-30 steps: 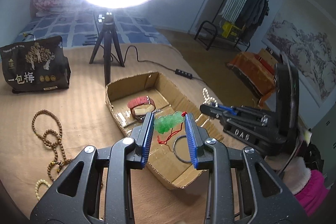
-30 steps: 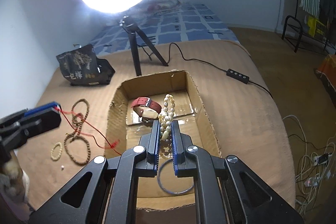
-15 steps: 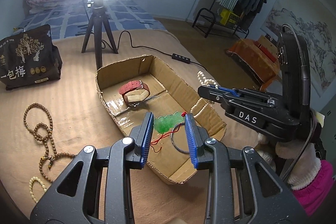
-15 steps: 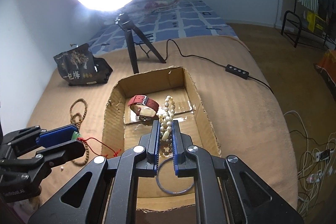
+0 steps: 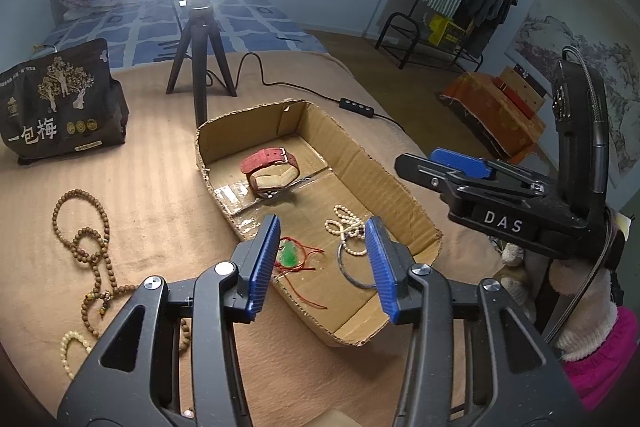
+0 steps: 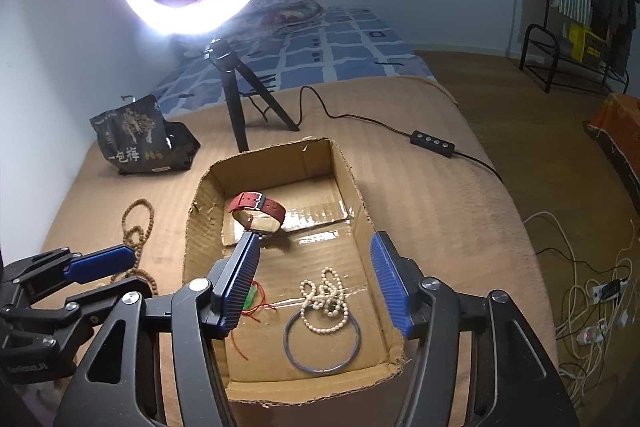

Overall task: Organize jewelry
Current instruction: 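Withdraw both open tools from the box back over the blanket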

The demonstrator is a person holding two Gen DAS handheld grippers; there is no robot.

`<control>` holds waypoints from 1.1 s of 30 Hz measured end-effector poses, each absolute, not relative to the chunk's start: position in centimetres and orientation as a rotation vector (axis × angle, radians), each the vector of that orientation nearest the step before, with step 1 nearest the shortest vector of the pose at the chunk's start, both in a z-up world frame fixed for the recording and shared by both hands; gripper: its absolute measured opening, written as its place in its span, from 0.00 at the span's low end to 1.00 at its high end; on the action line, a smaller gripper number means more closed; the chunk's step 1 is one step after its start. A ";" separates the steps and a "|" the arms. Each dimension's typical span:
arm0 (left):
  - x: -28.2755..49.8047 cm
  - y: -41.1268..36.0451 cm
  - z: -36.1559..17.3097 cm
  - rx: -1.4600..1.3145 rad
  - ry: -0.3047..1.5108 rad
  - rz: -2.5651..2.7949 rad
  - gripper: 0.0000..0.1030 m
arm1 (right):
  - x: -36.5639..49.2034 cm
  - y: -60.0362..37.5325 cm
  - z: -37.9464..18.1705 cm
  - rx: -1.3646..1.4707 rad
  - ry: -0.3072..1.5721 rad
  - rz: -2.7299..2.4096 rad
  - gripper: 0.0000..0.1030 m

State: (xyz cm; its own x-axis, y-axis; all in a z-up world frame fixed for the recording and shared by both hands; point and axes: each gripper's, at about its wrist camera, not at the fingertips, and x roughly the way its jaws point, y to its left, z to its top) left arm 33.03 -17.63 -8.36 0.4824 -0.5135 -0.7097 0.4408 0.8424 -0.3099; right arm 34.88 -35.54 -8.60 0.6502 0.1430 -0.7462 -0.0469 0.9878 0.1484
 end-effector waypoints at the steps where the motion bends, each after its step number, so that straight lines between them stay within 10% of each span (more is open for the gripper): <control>1: 33.0 -17.6 -8.3 -0.088 0.895 -0.581 0.43 | 34.8 -35.6 -8.6 0.119 0.856 0.106 0.56; 33: 30.4 -1.7 -6.7 -0.098 0.861 -0.323 0.61 | 32.5 -27.8 -5.9 0.024 0.856 0.176 0.79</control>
State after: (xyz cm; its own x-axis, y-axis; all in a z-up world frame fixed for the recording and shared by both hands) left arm 30.36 -1.74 -6.71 0.6064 -0.3181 -0.7288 0.2393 0.9470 -0.2143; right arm 32.54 -27.77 -5.94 0.6415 0.1641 -0.7493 -0.1447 0.9852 0.0919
